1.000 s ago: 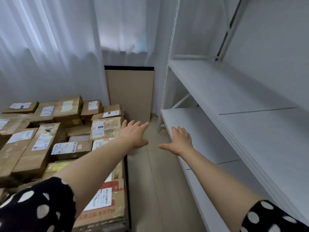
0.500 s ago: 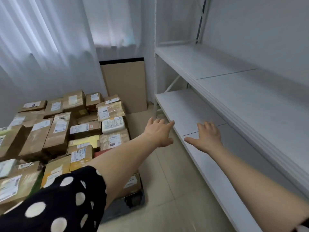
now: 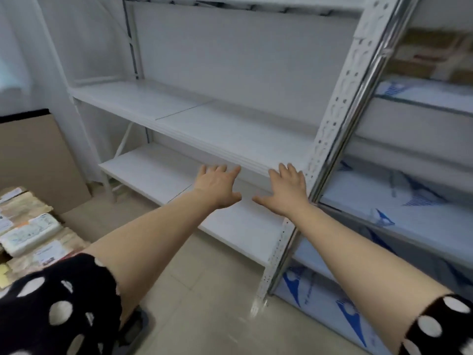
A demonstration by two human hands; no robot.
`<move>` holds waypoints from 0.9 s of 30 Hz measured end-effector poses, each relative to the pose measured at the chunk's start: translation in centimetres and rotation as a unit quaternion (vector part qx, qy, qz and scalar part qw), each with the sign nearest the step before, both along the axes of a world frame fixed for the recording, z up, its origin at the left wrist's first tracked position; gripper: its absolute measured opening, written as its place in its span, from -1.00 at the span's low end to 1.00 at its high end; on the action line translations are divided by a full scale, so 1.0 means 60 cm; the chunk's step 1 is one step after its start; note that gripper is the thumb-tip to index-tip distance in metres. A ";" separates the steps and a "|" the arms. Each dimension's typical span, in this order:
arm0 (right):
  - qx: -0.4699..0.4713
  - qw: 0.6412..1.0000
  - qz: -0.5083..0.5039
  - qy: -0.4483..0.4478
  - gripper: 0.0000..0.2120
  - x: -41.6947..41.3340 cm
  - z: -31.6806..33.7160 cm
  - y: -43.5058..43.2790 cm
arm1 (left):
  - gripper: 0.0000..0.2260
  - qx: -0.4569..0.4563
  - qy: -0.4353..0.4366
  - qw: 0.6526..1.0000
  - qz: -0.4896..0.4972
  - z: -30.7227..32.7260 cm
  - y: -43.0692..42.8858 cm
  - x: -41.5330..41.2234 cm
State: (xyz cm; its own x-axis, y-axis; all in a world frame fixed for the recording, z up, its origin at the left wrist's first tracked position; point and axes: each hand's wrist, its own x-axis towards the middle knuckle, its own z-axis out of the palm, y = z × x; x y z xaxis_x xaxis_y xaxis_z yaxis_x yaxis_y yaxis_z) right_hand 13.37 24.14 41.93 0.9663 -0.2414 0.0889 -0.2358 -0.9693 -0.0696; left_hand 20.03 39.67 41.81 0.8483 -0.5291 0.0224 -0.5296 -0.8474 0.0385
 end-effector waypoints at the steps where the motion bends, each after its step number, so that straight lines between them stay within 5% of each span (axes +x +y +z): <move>1: -0.007 1.000 -0.015 -0.006 -0.19 -0.032 0.010 -0.019 | -0.34 -0.001 -0.006 1.000 -0.022 0.011 -0.026 -0.020; 13: -0.015 0.976 -0.168 -0.135 -0.26 -0.405 0.200 -0.374 | -0.46 -0.159 -0.115 0.957 -0.213 0.231 -0.442 -0.305; 27: -0.034 0.935 -0.310 -0.170 -0.29 -0.808 0.309 -0.832 | -0.50 -0.185 -0.140 0.912 -0.339 0.366 -0.960 -0.639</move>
